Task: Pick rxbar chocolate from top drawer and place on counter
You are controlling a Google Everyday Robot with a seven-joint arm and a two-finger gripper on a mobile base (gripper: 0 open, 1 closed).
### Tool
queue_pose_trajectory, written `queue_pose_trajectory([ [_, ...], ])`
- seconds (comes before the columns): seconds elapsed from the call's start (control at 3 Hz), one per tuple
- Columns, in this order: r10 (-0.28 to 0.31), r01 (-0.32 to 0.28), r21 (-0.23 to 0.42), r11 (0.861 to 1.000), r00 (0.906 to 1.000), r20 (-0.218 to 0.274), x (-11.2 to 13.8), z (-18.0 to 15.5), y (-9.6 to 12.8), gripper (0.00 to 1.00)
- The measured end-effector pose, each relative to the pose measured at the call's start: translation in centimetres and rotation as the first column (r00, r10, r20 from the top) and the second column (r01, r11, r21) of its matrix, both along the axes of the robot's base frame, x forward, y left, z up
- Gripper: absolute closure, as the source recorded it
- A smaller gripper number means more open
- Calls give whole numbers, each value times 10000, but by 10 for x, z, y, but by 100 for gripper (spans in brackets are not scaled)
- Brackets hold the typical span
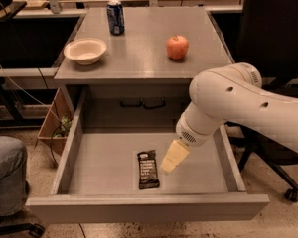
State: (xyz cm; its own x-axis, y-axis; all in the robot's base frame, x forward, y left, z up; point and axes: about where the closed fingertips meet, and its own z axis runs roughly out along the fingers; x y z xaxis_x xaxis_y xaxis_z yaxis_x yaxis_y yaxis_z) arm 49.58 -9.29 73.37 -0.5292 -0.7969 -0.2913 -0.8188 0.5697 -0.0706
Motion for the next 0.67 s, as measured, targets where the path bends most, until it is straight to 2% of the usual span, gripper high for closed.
queue_pose_trajectory([
  [0.33, 0, 0, 0, 10000, 10000, 0, 0, 0, 0, 0],
  [0.67, -951, 951, 676, 9932, 9955, -32, 17, -10, -1, 0],
])
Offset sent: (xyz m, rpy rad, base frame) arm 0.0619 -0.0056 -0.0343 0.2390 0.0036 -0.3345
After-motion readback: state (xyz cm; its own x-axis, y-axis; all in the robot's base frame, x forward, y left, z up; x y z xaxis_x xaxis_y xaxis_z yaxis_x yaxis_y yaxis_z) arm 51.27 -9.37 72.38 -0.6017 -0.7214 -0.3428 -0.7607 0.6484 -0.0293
